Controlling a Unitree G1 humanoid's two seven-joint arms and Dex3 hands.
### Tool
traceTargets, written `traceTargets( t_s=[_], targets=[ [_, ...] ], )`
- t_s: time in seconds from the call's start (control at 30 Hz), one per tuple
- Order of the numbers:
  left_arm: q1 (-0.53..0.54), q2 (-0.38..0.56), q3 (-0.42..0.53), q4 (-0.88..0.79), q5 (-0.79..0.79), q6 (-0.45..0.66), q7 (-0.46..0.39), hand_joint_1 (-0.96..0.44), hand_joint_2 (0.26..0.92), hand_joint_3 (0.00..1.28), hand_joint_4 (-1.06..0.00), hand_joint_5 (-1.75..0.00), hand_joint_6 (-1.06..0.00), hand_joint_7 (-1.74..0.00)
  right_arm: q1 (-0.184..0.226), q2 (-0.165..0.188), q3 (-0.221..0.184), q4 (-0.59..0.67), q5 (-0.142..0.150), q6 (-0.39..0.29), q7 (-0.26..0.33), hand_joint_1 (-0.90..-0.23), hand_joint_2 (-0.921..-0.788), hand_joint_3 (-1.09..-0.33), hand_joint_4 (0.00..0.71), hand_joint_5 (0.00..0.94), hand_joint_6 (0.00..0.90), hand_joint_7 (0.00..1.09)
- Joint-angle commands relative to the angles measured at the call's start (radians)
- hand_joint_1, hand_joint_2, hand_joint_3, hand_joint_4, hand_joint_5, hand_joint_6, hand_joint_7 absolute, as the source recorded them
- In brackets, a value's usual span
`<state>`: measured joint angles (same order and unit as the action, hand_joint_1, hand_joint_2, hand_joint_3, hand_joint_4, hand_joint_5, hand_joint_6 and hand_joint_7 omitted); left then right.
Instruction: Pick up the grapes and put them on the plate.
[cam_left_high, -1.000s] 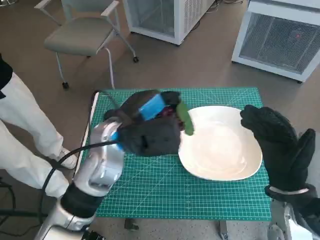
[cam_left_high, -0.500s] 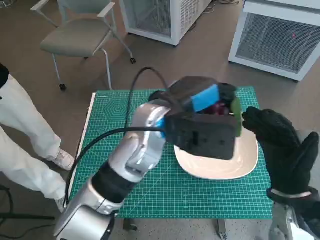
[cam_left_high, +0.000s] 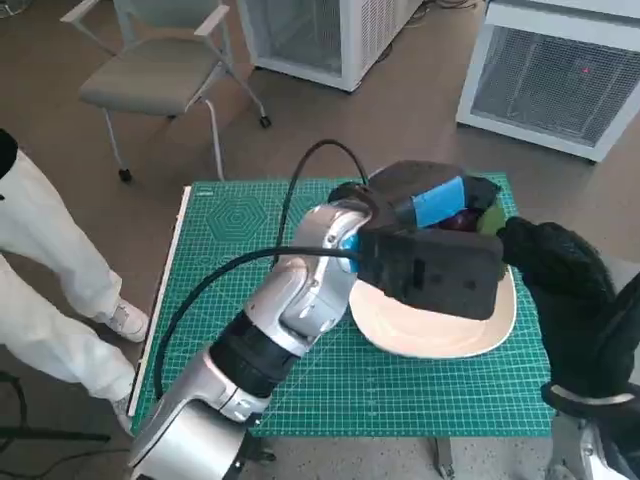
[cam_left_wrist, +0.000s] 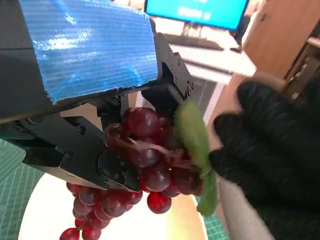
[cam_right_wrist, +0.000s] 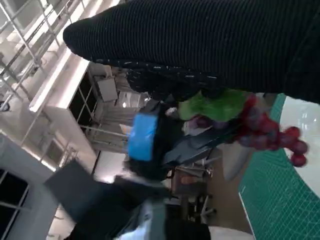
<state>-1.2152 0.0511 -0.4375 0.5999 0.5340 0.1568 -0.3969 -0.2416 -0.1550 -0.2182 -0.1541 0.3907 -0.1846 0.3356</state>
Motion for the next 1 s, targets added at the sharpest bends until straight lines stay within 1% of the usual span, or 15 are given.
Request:
traceTargets(
  t_s=[0.03,0.13,0.2,0.23,0.27,0.33,0.37,0.4,0.47,0.5,0.57,0.63,0.7,0.83,1.0],
  targets=[
    [-0.031,-0.016,-0.008,0.018,0.005,0.007,0.006,0.0,0.915,0.06,-0.69,-1.32,-0.68,-0.95,0.028,-0.001,0.0,-0.004,-0.004,0.021,-0.017,-0.375,-0.921,-0.635,0.418,0.703,0.187,0.97],
    [-0.023,-0.024,0.001,0.038,-0.01,-0.007,0.006,0.0,0.918,0.09,-0.65,-1.3,-0.65,-1.05,0.03,0.001,0.001,-0.006,-0.009,0.02,-0.025,-0.375,-0.921,-0.635,0.418,0.703,0.188,0.96],
    [-0.019,-0.03,0.01,0.051,-0.027,-0.011,-0.004,0.0,0.918,0.13,-0.59,-1.3,-0.59,-1.17,0.029,0.002,0.003,-0.006,-0.012,0.018,-0.029,-0.375,-0.921,-0.635,0.418,0.703,0.189,0.96],
    [-0.018,-0.031,0.013,0.058,-0.036,-0.01,-0.015,0.02,0.919,0.15,-0.57,-1.32,-0.55,-1.18,0.029,0.003,0.004,-0.005,-0.014,0.018,-0.031,-0.375,-0.921,-0.635,0.418,0.702,0.189,0.96],
    [-0.019,-0.032,0.014,0.064,-0.043,-0.007,-0.027,0.06,0.92,0.16,-0.55,-1.33,-0.5,-1.11,0.029,0.004,0.005,-0.004,-0.015,0.016,-0.033,-0.375,-0.921,-0.635,0.418,0.702,0.189,0.96],
    [-0.023,-0.032,0.012,0.076,-0.052,0.004,-0.054,0.08,0.896,0.15,-0.5,-1.18,-0.38,-0.78,0.028,0.006,0.008,-0.003,-0.019,0.013,-0.036,-0.374,-0.921,-0.634,0.418,0.701,0.19,0.96],
    [-0.026,-0.031,0.009,0.082,-0.054,0.011,-0.066,0.05,0.877,0.13,-0.46,-1.0,-0.33,-0.58,0.028,0.007,0.009,-0.002,-0.02,0.012,-0.038,-0.374,-0.921,-0.634,0.418,0.701,0.19,0.96],
    [-0.03,-0.03,0.006,0.089,-0.055,0.018,-0.077,-0.02,0.857,0.11,-0.39,-0.77,-0.29,-0.43,0.028,0.007,0.01,-0.001,-0.022,0.01,-0.039,-0.374,-0.921,-0.634,0.419,0.7,0.19,0.96],
    [-0.038,-0.03,0.003,0.104,-0.054,0.03,-0.096,-0.13,0.835,0.06,-0.25,-0.4,-0.25,-0.23,0.027,0.009,0.012,0.002,-0.024,0.007,-0.04,-0.375,-0.921,-0.634,0.42,0.7,0.191,0.96],
    [-0.042,-0.03,0.003,0.111,-0.055,0.036,-0.103,-0.16,0.828,0.05,-0.19,-0.27,-0.23,-0.16,0.027,0.009,0.012,0.003,-0.024,0.006,-0.04,-0.375,-0.921,-0.634,0.42,0.699,0.191,0.96],
    [-0.047,-0.032,0.004,0.126,-0.055,0.04,-0.109,-0.22,0.818,0.03,-0.1,-0.13,-0.2,-0.08,0.026,0.011,0.013,0.005,-0.026,0.003,-0.041,-0.376,-0.921,-0.634,0.421,0.698,0.192,0.96],
    [-0.048,-0.034,0.007,0.142,-0.057,0.04,-0.106,-0.26,0.812,0.02,-0.05,-0.06,-0.19,-0.05,0.024,0.013,0.014,0.009,-0.027,0.0,-0.041,-0.376,-0.921,-0.633,0.422,0.696,0.192,0.96],
    [-0.047,-0.035,0.008,0.155,-0.058,0.032,-0.098,-0.29,0.809,0.01,-0.02,-0.03,-0.18,-0.02,0.022,0.014,0.015,0.013,-0.027,-0.003,-0.04,-0.376,-0.921,-0.633,0.423,0.695,0.192,0.96],
    [-0.042,-0.035,0.008,0.181,-0.056,0.003,-0.073,-0.34,0.808,0.01,0.0,0.0,-0.16,-0.01,0.019,0.013,0.015,0.02,-0.024,-0.007,-0.037,-0.377,-0.921,-0.633,0.424,0.693,0.193,0.96],
    [-0.038,-0.037,0.009,0.218,-0.055,-0.036,-0.033,-0.35,0.807,0.01,0.0,0.0,-0.16,0.0,0.019,0.011,0.013,0.023,-0.018,-0.009,-0.033,-0.377,-0.921,-0.633,0.426,0.692,0.193,0.96]
  ],
)
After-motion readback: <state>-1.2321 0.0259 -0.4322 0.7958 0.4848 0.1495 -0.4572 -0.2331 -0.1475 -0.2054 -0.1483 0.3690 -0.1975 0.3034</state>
